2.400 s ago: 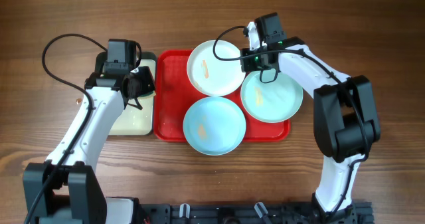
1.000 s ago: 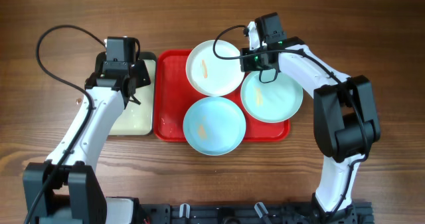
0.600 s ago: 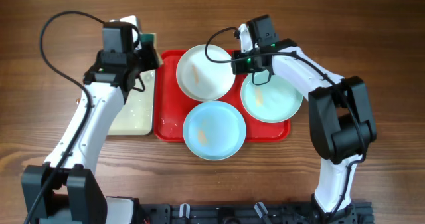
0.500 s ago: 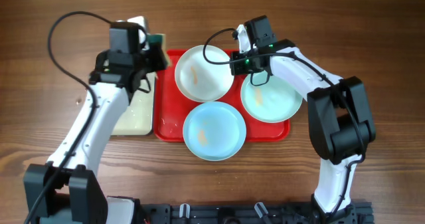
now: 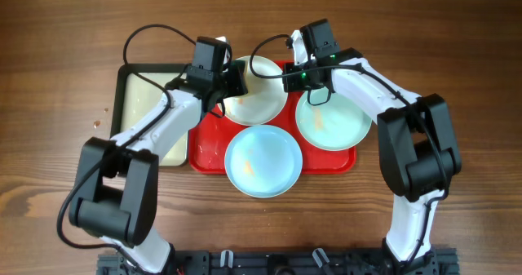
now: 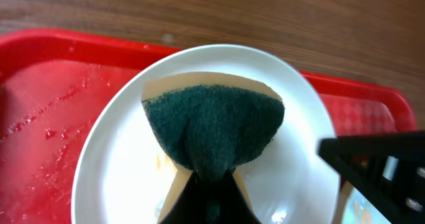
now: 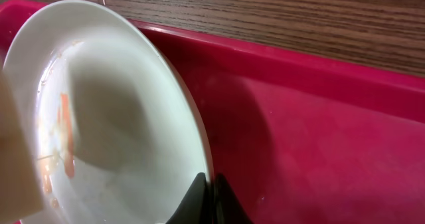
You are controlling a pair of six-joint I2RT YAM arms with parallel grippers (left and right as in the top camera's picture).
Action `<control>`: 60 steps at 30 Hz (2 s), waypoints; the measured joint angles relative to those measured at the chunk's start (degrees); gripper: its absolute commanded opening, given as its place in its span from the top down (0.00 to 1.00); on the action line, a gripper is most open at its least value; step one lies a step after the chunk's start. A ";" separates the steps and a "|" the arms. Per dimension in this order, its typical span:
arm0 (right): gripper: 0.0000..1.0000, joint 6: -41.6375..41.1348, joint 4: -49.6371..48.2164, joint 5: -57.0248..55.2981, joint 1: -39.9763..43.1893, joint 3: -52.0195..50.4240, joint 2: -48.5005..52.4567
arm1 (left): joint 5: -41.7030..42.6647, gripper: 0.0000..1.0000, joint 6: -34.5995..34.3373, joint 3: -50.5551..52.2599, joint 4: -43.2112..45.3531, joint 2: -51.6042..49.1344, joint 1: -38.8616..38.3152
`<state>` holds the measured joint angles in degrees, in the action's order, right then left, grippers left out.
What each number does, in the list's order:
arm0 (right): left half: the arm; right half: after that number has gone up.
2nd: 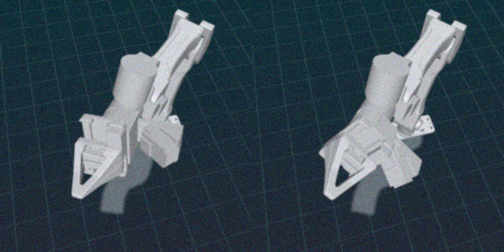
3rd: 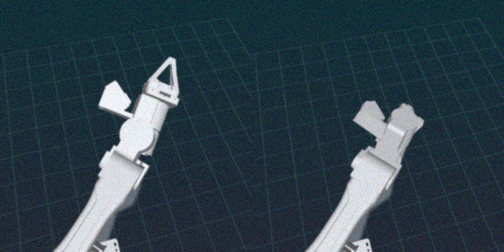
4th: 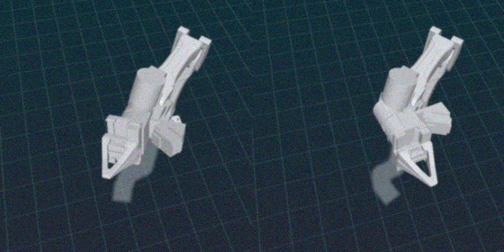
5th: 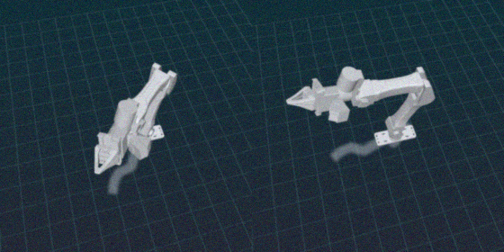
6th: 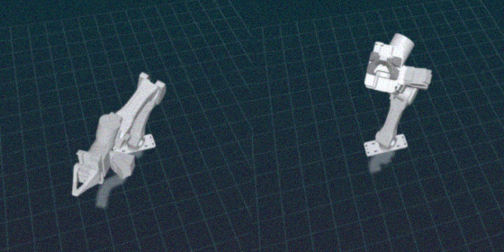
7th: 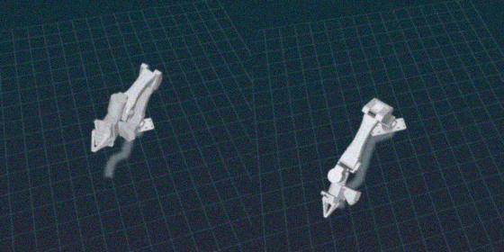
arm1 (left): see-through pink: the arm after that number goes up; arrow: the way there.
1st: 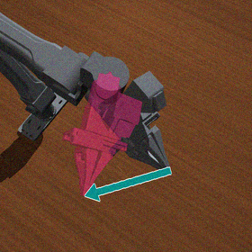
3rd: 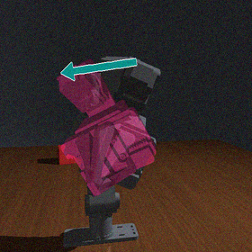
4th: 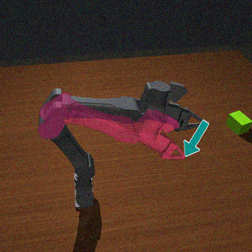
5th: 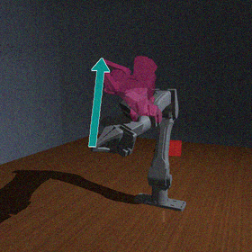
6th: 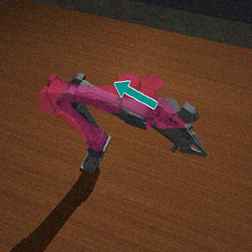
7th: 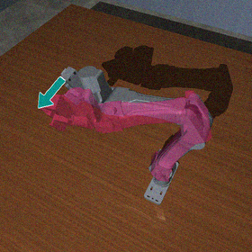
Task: Clean dirty plates on tray and stack at the side
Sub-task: 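Scrub the white plate with the sponge while right gripper holds it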
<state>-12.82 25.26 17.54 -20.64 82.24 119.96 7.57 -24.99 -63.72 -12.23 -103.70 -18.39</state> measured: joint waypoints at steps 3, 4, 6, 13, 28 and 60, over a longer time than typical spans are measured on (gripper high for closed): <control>0.96 0.00 -0.02 0.00 0.00 0.00 0.00 | -1.57 0.96 -2.60 0.00 -1.03 -0.72 0.02; 0.96 0.00 0.00 0.00 0.00 0.00 0.00 | -2.12 0.96 -3.13 0.00 -1.05 -0.72 0.02; 0.96 0.00 -0.02 0.00 0.00 0.00 0.00 | -2.67 0.96 -3.89 0.00 -1.11 -0.72 0.02; 0.96 -0.02 0.17 0.00 0.00 0.00 0.00 | -3.23 0.96 -4.98 -0.02 -3.43 -1.86 0.02; 0.96 -0.02 0.35 -2.01 -0.66 0.00 0.48 | 6.47 0.96 -5.40 -1.70 -2.73 -7.48 0.79; 0.96 -0.02 -0.09 -2.19 -2.91 0.00 0.92 | -3.10 0.96 -5.35 -8.98 -22.56 -6.49 1.46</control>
<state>-12.84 25.17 15.35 -23.55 82.24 120.88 4.47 -30.35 -72.71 -34.79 -110.19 -16.93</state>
